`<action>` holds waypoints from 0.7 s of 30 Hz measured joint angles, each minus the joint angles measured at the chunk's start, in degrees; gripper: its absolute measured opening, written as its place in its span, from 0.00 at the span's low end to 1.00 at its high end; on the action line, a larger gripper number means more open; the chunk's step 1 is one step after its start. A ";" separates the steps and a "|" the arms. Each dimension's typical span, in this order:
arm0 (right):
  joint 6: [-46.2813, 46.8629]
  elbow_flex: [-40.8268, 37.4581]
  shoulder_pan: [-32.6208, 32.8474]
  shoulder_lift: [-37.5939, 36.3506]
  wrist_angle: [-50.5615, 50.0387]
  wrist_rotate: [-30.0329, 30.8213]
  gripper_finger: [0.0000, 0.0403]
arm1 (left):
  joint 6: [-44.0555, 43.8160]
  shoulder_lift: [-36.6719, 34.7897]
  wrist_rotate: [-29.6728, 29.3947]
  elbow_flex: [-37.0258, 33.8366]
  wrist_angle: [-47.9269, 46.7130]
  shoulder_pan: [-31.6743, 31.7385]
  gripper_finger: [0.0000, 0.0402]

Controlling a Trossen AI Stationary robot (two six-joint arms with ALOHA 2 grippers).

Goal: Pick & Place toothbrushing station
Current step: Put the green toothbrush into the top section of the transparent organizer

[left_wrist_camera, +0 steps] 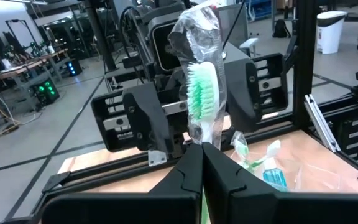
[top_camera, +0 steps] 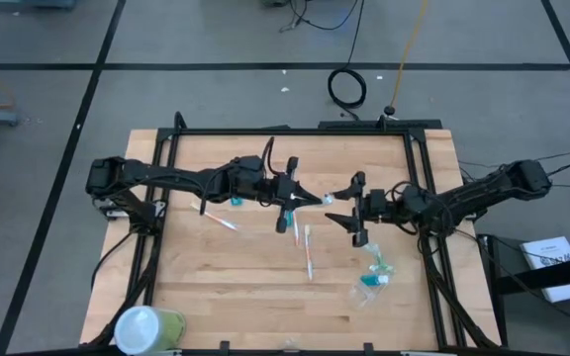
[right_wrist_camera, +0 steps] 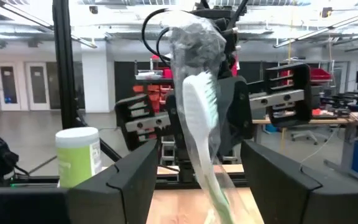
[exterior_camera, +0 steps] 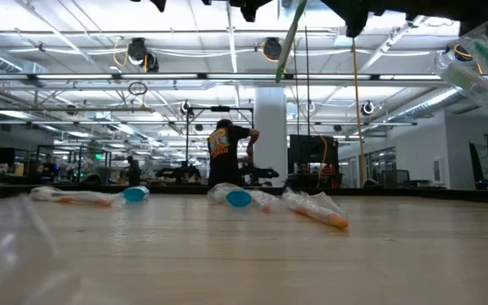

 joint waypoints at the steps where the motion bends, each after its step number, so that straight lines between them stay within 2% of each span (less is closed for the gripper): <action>1: 0.41 0.51 -0.39 0.71 0.14 -0.91 0.54 | 0.05 0.00 0.00 0.00 -0.14 0.00 0.00; 12: -0.05 4.29 -1.67 5.03 0.63 -2.29 0.46 | 0.41 0.00 0.00 0.00 -1.30 0.00 0.00; 21: -1.20 4.31 -1.69 4.99 0.53 -2.04 0.22 | 0.49 0.00 0.24 0.00 -1.42 -0.04 0.00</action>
